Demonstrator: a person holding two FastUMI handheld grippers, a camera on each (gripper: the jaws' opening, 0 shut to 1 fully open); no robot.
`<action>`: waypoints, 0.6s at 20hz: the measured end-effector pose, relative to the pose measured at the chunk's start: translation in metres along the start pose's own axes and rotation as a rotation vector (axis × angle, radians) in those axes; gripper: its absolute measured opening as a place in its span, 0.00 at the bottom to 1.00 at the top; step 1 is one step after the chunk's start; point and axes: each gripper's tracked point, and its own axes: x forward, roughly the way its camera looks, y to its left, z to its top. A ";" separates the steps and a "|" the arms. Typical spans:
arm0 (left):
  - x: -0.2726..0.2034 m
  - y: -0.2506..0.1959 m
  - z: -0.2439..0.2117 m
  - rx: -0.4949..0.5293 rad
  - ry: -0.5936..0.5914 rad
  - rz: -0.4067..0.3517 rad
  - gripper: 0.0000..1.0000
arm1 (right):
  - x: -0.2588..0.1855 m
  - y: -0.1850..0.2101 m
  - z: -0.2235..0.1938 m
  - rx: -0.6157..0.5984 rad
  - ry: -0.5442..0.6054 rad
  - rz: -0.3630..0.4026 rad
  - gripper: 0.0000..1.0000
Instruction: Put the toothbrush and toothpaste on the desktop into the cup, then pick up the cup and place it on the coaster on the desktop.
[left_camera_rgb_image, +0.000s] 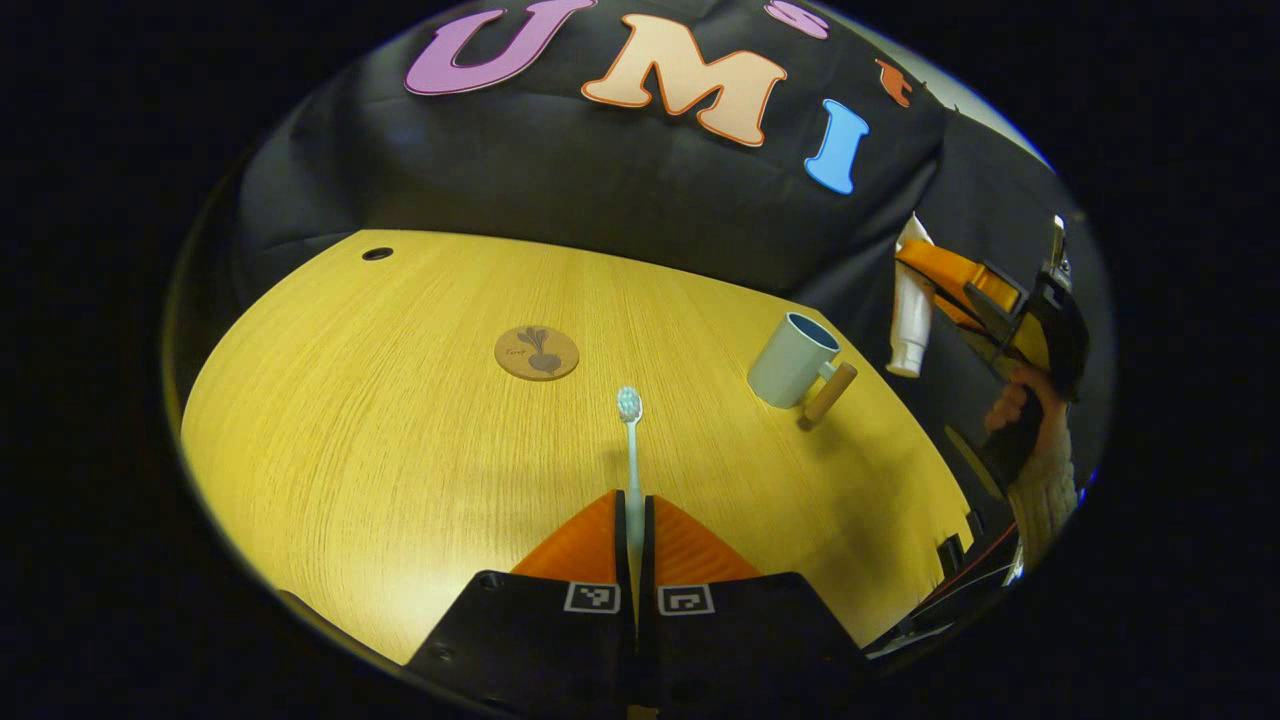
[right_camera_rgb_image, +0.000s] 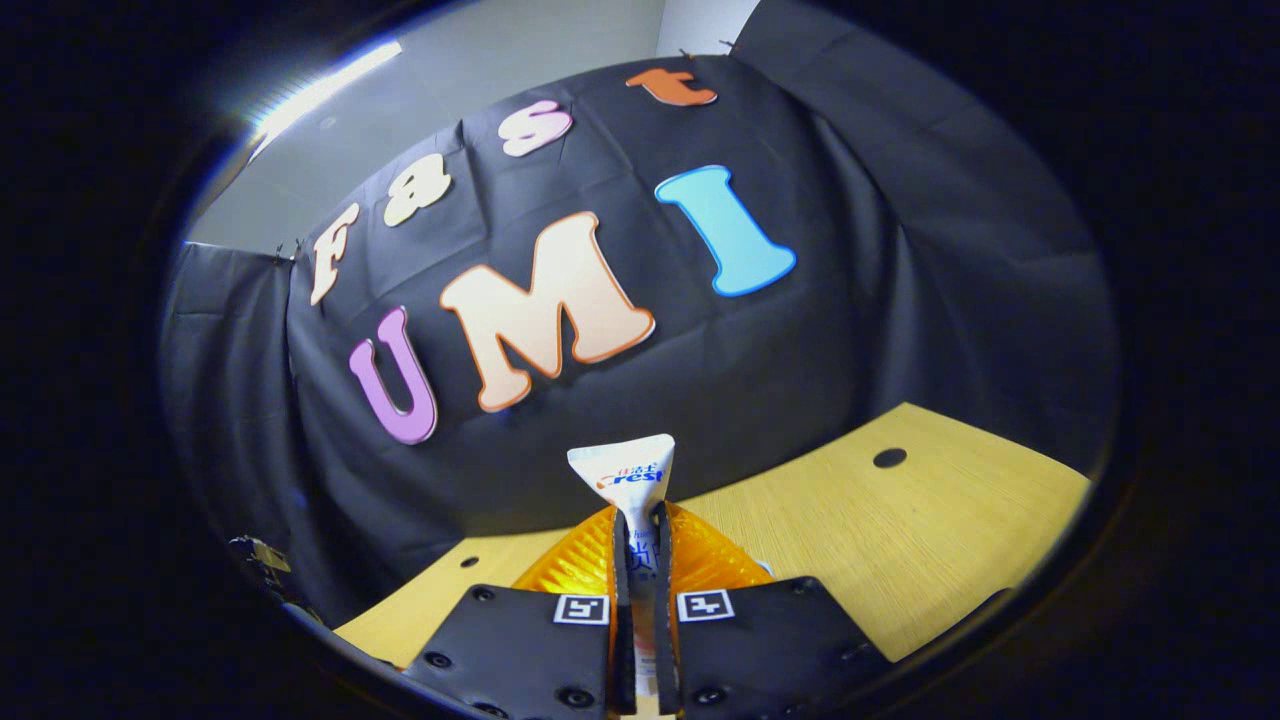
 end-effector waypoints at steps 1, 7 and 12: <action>0.001 -0.001 -0.001 -0.009 0.000 -0.008 0.00 | 0.007 0.001 0.003 0.002 -0.028 0.006 0.10; 0.008 0.000 0.004 -0.013 -0.029 -0.035 0.00 | 0.034 -0.012 0.026 -0.076 -0.218 -0.054 0.10; 0.004 -0.004 0.003 0.014 -0.020 -0.044 0.00 | 0.054 -0.037 0.011 -0.125 -0.227 -0.135 0.10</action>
